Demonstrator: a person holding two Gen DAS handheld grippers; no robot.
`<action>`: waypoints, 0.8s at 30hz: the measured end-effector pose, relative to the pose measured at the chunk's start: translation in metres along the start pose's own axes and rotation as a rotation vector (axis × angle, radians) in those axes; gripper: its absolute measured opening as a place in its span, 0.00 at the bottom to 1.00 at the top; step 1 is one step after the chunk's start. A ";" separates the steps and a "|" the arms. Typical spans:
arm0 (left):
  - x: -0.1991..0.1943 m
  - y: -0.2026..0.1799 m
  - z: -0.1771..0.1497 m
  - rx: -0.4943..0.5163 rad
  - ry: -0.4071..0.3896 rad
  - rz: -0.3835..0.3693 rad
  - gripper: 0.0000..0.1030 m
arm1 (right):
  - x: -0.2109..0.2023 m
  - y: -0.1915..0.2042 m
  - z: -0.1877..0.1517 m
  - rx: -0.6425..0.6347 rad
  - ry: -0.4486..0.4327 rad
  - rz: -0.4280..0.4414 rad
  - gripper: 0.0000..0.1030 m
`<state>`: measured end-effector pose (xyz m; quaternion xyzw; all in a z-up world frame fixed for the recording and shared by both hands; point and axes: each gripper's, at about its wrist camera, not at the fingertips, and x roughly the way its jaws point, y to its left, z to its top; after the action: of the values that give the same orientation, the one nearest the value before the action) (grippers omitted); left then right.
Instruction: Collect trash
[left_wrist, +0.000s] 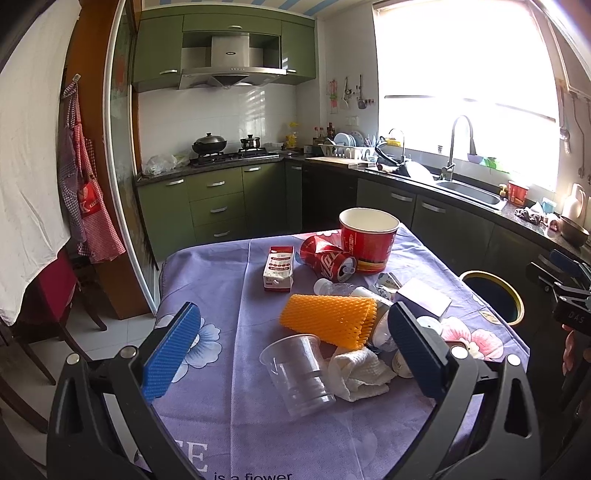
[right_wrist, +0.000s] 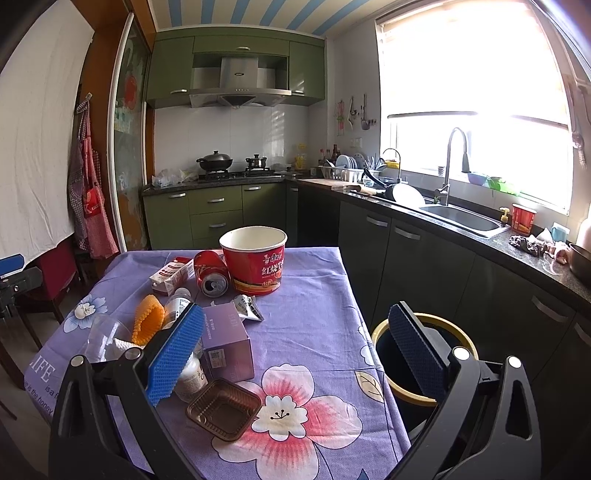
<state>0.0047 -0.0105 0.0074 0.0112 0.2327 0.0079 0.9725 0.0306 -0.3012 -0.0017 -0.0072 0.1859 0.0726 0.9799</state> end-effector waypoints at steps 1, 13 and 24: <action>0.000 0.000 0.000 0.000 -0.001 0.000 0.94 | 0.000 0.000 0.000 0.000 0.000 0.000 0.96; 0.002 -0.003 -0.002 0.007 0.003 -0.001 0.94 | 0.002 0.001 -0.001 0.001 0.005 -0.002 0.96; 0.002 -0.004 -0.002 0.008 0.004 -0.002 0.94 | 0.004 0.002 -0.003 0.004 0.010 -0.001 0.96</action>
<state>0.0057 -0.0141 0.0046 0.0148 0.2346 0.0062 0.9720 0.0332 -0.2989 -0.0055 -0.0058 0.1910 0.0716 0.9790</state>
